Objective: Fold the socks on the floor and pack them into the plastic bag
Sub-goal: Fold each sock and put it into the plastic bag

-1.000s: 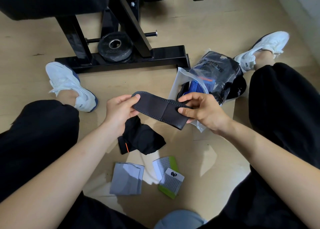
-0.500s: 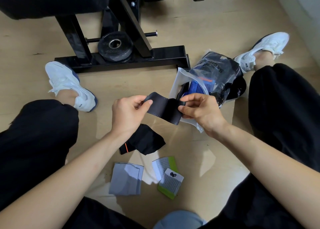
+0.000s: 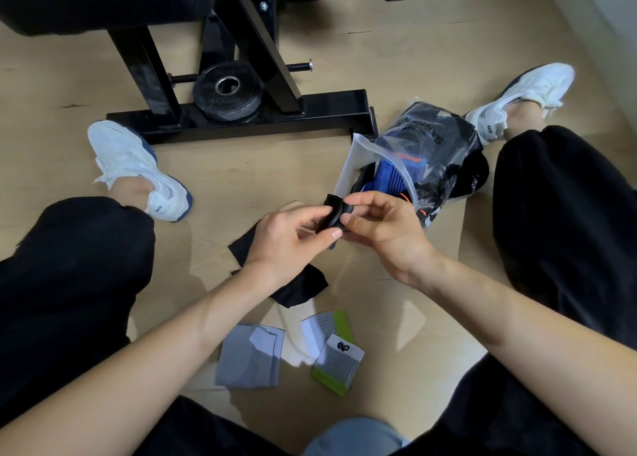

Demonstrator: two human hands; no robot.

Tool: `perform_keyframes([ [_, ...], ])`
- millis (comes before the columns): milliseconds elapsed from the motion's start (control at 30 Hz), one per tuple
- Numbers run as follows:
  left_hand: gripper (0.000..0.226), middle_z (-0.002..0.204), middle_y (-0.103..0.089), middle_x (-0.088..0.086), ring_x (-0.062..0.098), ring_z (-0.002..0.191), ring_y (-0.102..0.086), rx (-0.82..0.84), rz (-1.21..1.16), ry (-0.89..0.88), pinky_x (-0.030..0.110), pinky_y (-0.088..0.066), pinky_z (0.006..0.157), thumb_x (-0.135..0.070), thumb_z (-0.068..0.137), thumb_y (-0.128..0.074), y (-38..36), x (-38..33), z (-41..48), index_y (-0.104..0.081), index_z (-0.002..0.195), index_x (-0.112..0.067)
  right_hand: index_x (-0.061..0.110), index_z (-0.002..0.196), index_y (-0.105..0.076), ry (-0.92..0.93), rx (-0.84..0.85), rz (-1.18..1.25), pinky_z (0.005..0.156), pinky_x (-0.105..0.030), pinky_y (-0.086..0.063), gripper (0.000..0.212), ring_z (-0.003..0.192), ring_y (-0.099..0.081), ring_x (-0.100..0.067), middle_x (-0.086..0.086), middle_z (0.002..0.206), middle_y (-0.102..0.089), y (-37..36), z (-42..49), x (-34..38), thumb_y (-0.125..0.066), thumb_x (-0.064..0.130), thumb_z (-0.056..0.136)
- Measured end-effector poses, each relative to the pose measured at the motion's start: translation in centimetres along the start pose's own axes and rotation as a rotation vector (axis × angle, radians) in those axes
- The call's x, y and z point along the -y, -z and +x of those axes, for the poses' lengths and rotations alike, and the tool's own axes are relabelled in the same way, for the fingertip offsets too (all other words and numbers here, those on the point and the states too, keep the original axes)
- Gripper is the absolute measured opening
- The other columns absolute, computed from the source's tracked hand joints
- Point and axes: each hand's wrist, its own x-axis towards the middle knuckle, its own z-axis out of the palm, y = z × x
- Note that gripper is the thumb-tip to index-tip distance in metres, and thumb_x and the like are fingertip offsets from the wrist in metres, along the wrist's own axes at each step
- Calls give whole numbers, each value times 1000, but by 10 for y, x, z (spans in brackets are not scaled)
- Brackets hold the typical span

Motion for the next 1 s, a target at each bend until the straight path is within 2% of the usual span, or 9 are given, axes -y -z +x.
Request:
perform_keyframes([
  [67,45,97,-70,-11,10,85,-71,13,38,-34,34,-61,77,-40,72,-84,1,0,0,-77,113,-23,1,103,-64,-46,30,117,66,-29,-60,21,68,-68,-19,-15,82,-63,1,-1,1,-63,-12,87],
  [167,38,86,-70,-8,13,75,-68,-39,118,-71,39,-59,70,-44,73,-79,3,1,1,-77,103,-21,-1,106,-66,-84,101,167,78,-37,-62,21,75,-72,-24,-16,85,-72,2,-2,3,-64,-9,87],
  [300,26,75,-72,-3,18,69,-66,-24,12,62,40,-57,73,-35,78,-75,10,5,8,-76,101,-21,12,104,-69,266,-20,-404,77,-29,-58,26,72,-64,-14,-6,83,-67,14,5,8,-76,0,83],
  [400,21,83,-75,-3,8,75,-67,15,-136,81,28,-53,73,-23,82,-79,18,2,10,-75,103,-18,23,124,-62,382,89,-640,86,-22,-53,53,97,-65,-11,-2,112,-66,26,9,16,-84,9,77],
  [467,18,91,-77,1,9,82,-70,42,-230,63,25,-54,76,-10,87,-78,21,-2,11,-74,103,-17,21,135,-55,356,238,-619,93,-22,-51,63,112,-61,-11,2,124,-62,26,6,18,-82,7,79],
  [633,19,102,-78,6,14,94,-72,51,-396,76,29,-57,86,-4,92,-69,24,-10,12,-72,108,-15,15,131,-60,377,308,-501,86,-31,-56,50,106,-65,-22,-4,118,-64,17,1,15,-76,2,85],
  [800,44,118,-71,3,14,108,-68,40,-409,74,27,-53,92,-15,88,-72,20,-14,9,-60,130,-24,11,116,-67,390,168,-409,81,-45,-58,33,88,-67,-27,-13,100,-70,12,4,7,-75,4,85],
  [900,63,125,-65,-1,12,106,-69,95,-403,33,23,-55,87,-3,89,-73,13,-21,-1,-50,140,-33,11,111,-68,368,35,-333,80,-52,-57,29,82,-67,-23,-22,95,-69,12,8,3,-75,3,84],
  [1000,57,131,-57,-1,17,113,-66,95,-293,-41,30,-58,90,-4,90,-72,2,-21,-8,-57,138,-30,11,107,-68,339,-32,-297,80,-51,-57,27,79,-66,-24,-21,89,-67,11,7,1,-75,-1,84],
])
